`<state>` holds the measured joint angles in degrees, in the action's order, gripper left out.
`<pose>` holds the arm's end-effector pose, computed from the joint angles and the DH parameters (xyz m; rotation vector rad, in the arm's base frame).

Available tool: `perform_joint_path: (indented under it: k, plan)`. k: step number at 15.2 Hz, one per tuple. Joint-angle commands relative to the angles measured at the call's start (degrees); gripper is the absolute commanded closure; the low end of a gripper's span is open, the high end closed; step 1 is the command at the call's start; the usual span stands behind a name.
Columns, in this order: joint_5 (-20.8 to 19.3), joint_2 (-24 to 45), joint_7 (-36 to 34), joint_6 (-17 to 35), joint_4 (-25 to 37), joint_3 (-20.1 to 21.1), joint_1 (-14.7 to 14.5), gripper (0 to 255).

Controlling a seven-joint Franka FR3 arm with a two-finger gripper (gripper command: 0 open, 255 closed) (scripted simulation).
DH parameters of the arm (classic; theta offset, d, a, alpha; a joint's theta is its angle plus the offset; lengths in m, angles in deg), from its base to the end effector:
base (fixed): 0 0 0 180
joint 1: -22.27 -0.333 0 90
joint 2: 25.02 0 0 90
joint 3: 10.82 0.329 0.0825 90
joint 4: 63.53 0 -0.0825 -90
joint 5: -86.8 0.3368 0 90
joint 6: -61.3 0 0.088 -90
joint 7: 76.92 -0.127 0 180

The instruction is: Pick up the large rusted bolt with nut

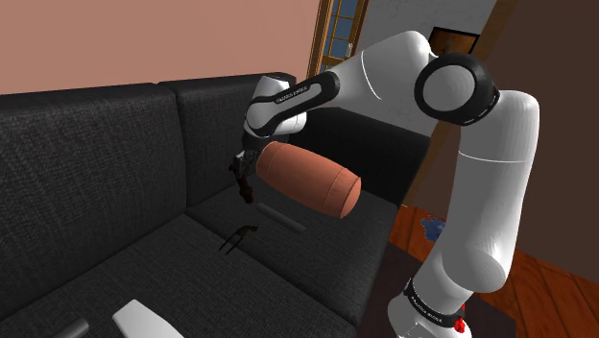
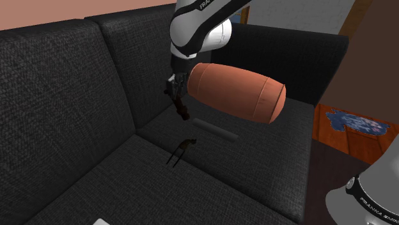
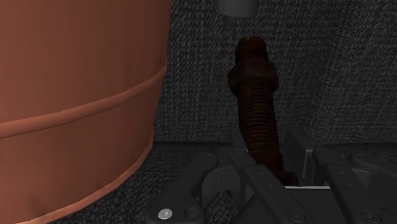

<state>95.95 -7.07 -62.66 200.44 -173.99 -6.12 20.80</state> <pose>0.6018 0.0644 0.3684 -2.9791 -0.3579 -0.2956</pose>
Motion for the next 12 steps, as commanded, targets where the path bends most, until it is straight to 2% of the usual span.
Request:
perform_joint_path:
  k: [1,12]
  plan:
    - [-0.08,-0.83,-0.16,-1.0,0.51,-0.02,0.0,255]
    - [-0.68,-4.56,-1.31,-8.37,4.2,-0.22,0.04,255]
